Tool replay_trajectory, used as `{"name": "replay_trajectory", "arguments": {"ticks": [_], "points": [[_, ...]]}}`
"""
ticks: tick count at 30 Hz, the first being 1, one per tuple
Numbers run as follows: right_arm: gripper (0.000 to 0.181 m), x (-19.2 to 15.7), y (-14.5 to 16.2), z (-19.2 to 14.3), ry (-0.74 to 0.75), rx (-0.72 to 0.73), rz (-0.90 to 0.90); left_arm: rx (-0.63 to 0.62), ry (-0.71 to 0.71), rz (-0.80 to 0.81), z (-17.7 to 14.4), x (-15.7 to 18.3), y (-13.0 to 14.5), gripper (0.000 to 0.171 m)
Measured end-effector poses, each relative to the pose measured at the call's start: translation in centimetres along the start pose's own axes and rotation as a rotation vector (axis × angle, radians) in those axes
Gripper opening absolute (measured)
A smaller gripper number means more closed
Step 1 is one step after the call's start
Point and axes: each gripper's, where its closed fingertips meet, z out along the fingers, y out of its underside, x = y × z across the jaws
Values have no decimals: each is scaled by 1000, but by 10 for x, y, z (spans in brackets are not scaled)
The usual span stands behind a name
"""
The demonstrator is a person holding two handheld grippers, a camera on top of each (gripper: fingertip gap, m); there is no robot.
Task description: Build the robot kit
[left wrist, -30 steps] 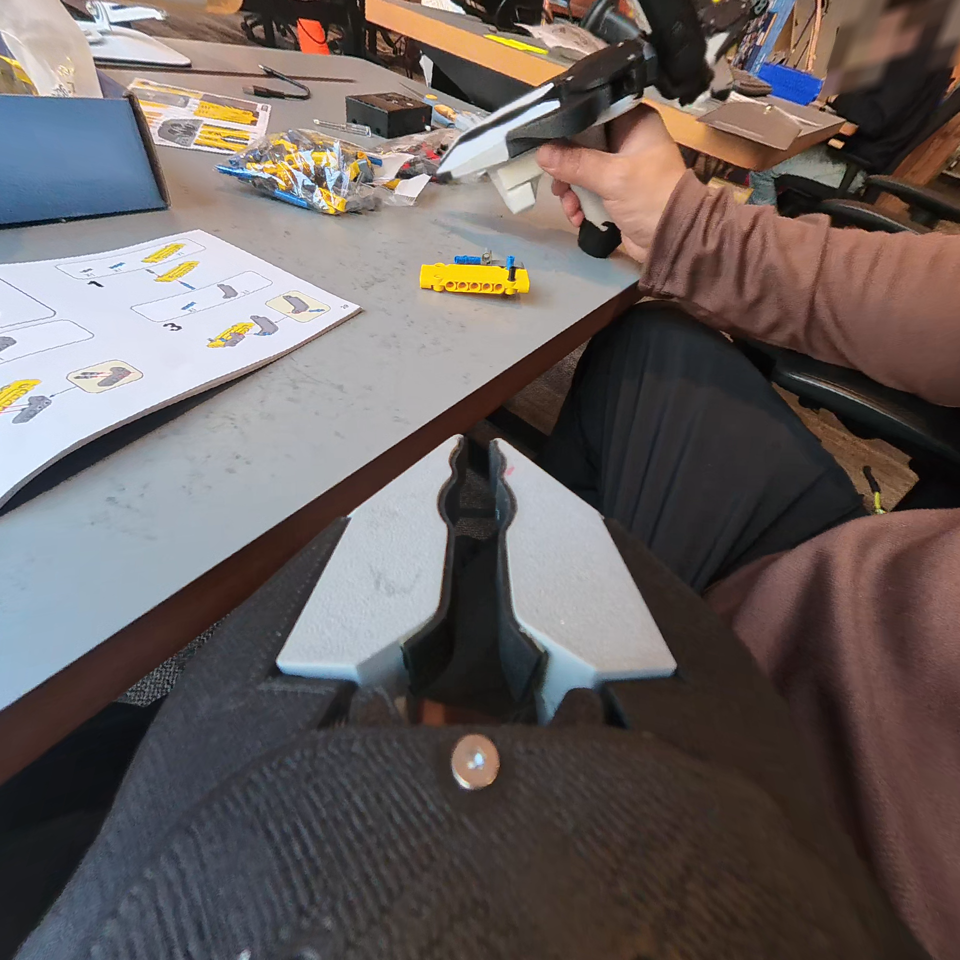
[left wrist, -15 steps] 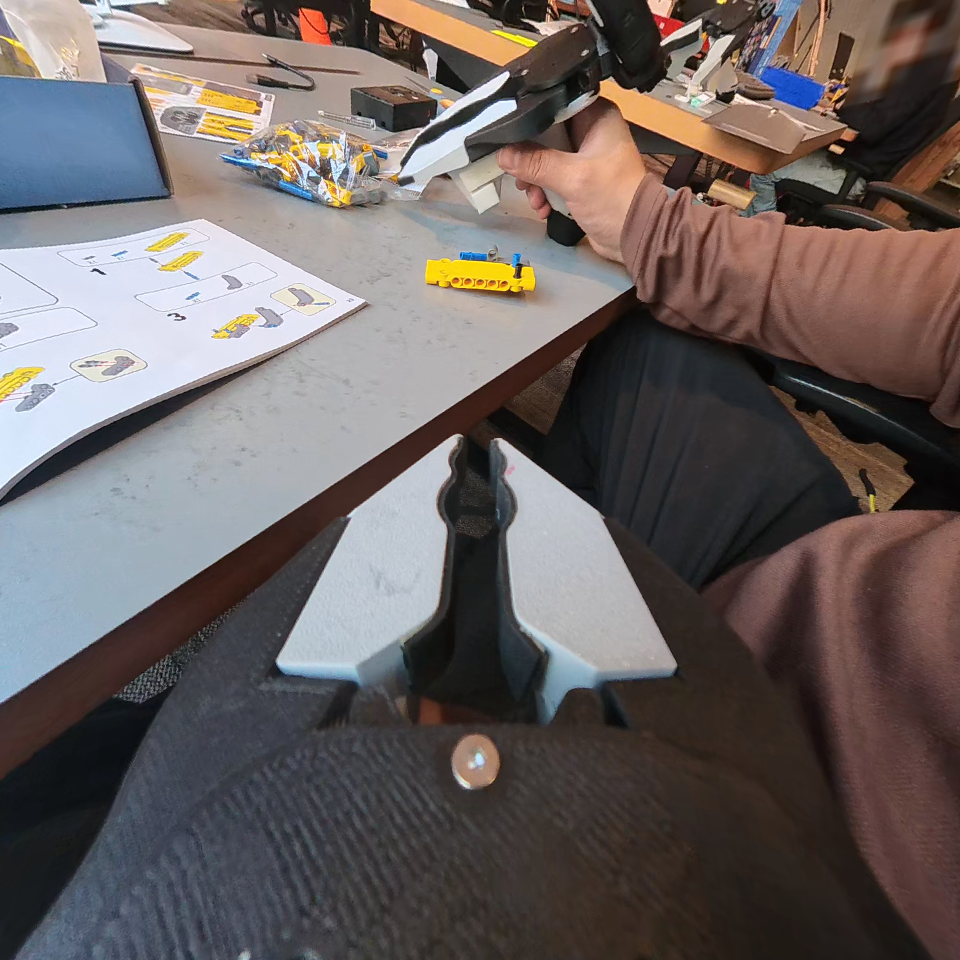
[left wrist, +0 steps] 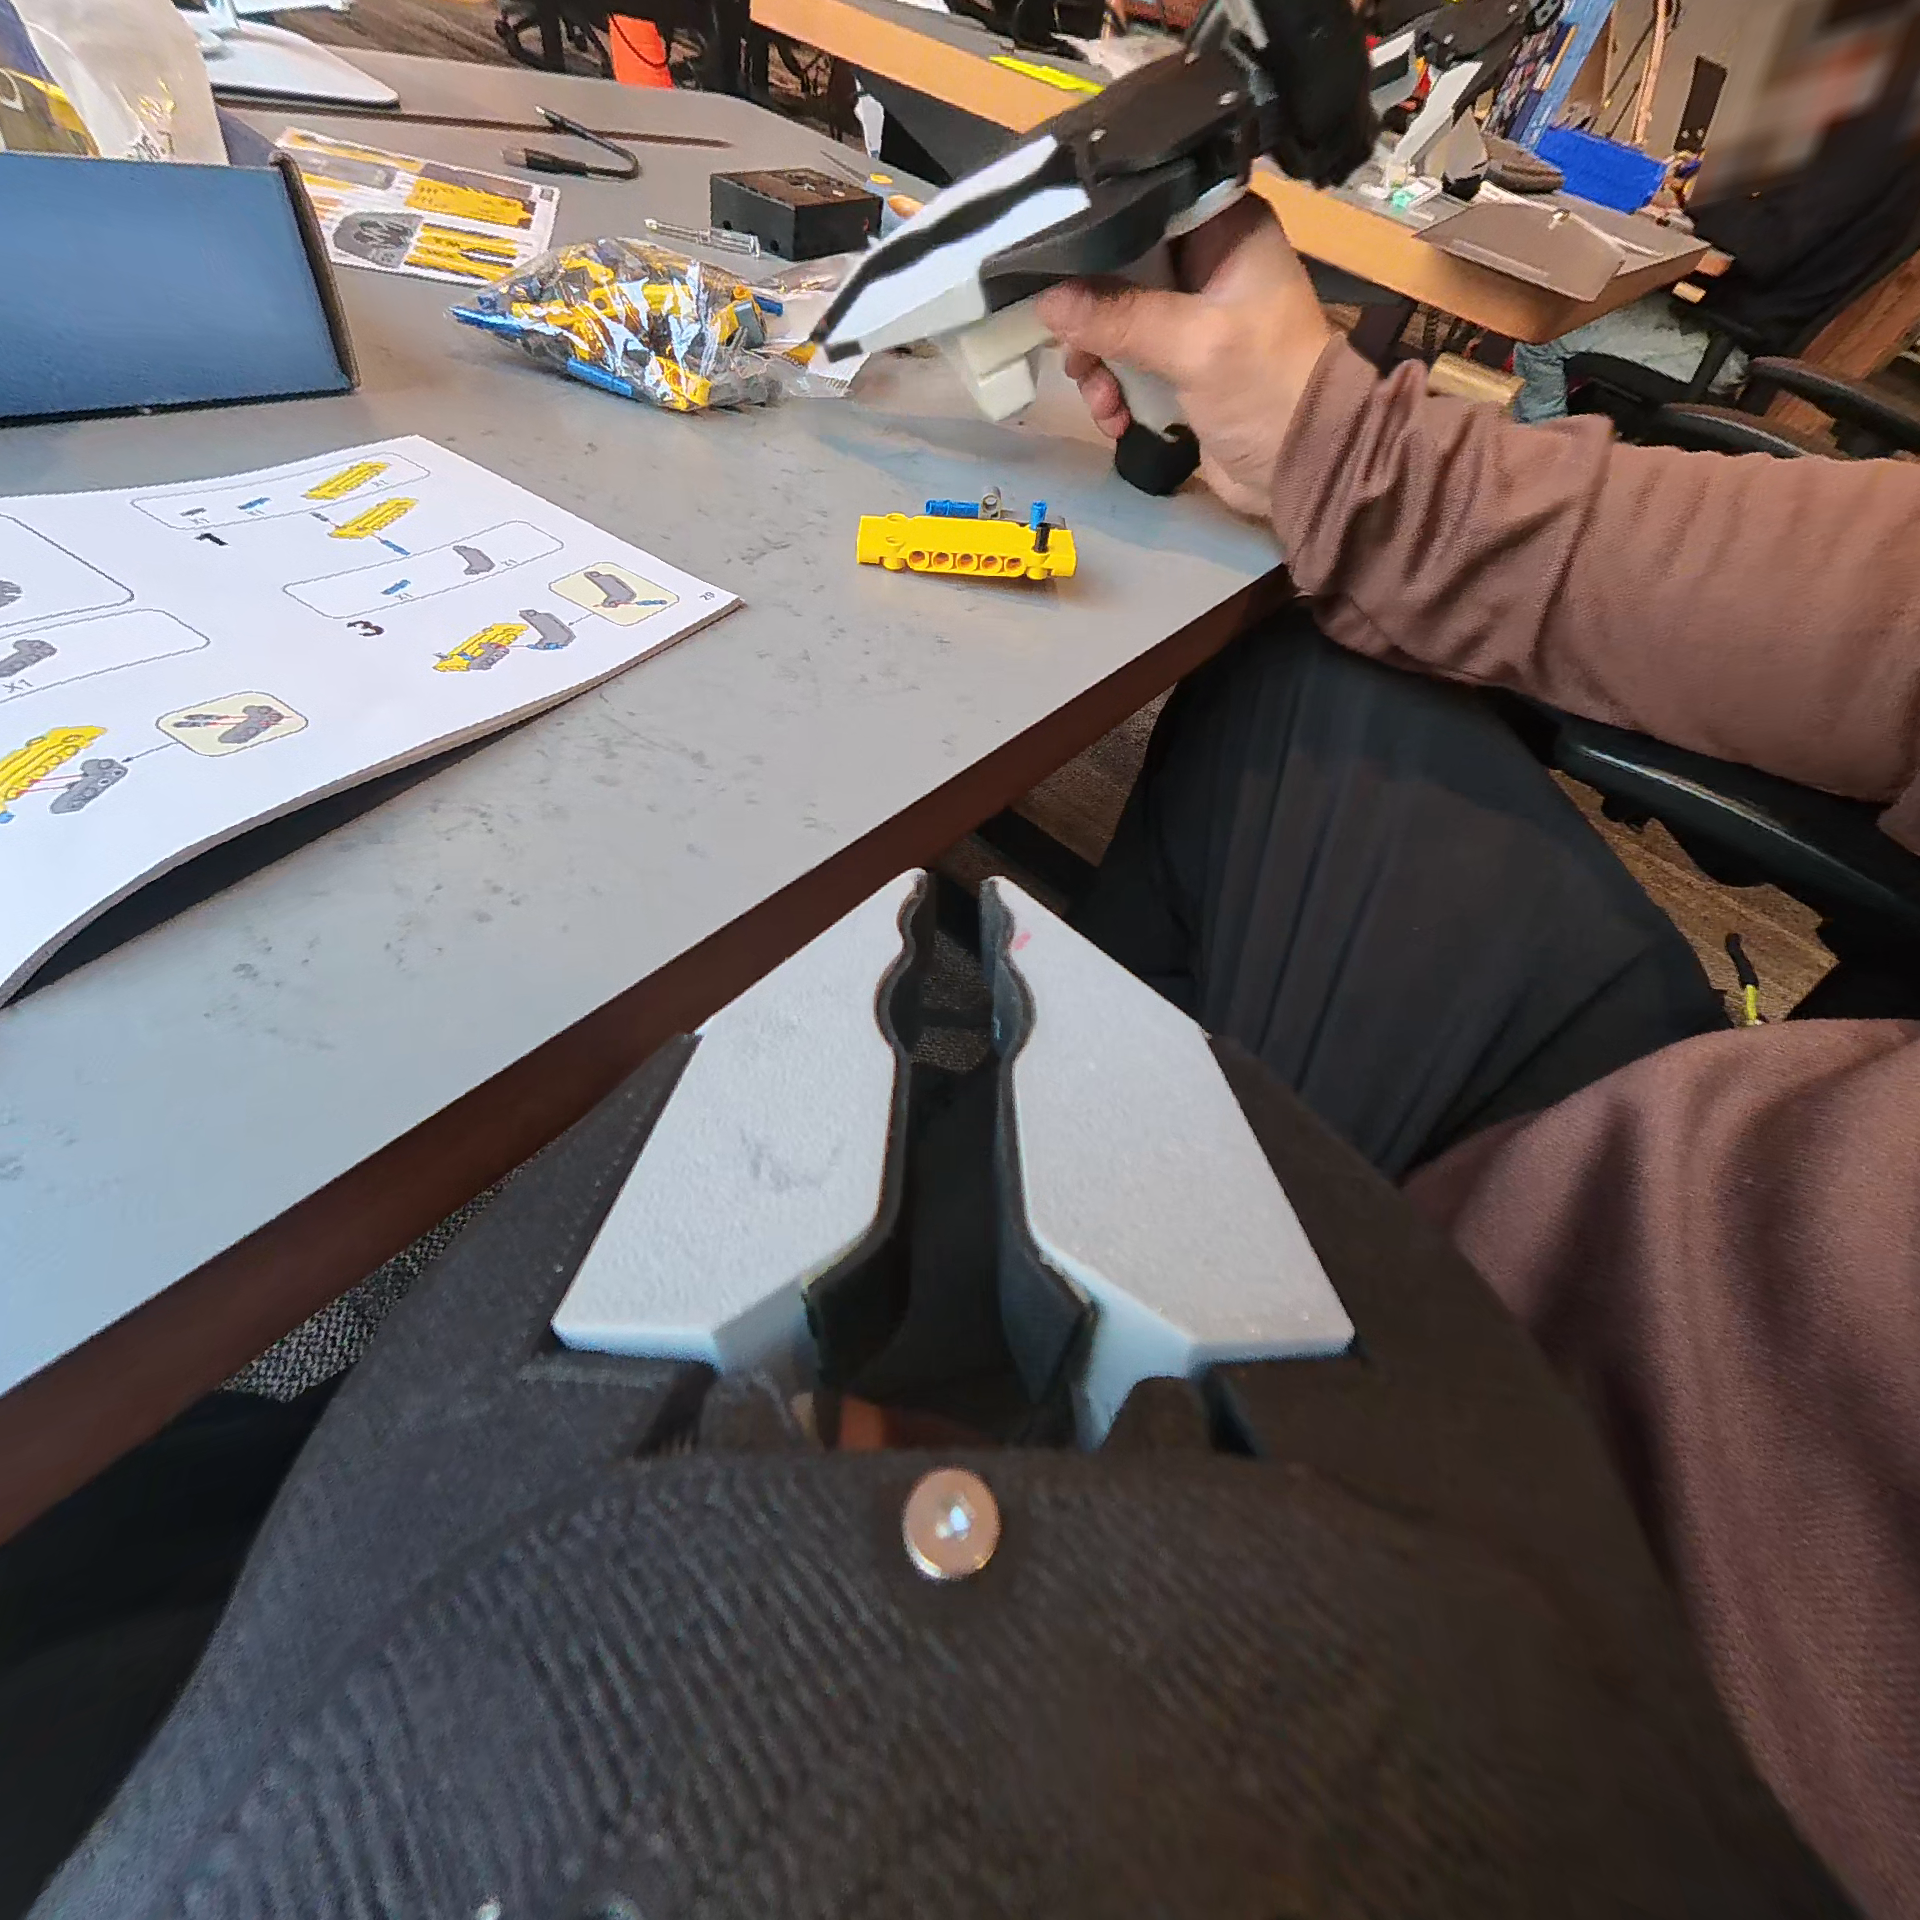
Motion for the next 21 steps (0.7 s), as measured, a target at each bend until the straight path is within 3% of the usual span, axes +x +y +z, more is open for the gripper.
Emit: {"name": "replay_trajectory", "arguments": {"ticks": [4,6,12,16,21], "points": [[24,-49,-16,-29,-284,89,92,3,-6,-8,-1,-2,0,6],[24,-64,-22,-45,-344,88,77,3,-5,-13,-1,-3,-1,6],[26,-100,3,-69,-367,7,42,-4,4,-20,1,-1,1,6],[32,-107,31,-65,-288,-107,14,-11,9,-10,4,3,2,6],[40,-111,37,-57,-231,-143,41,-15,-6,3,4,0,2,6]]}}
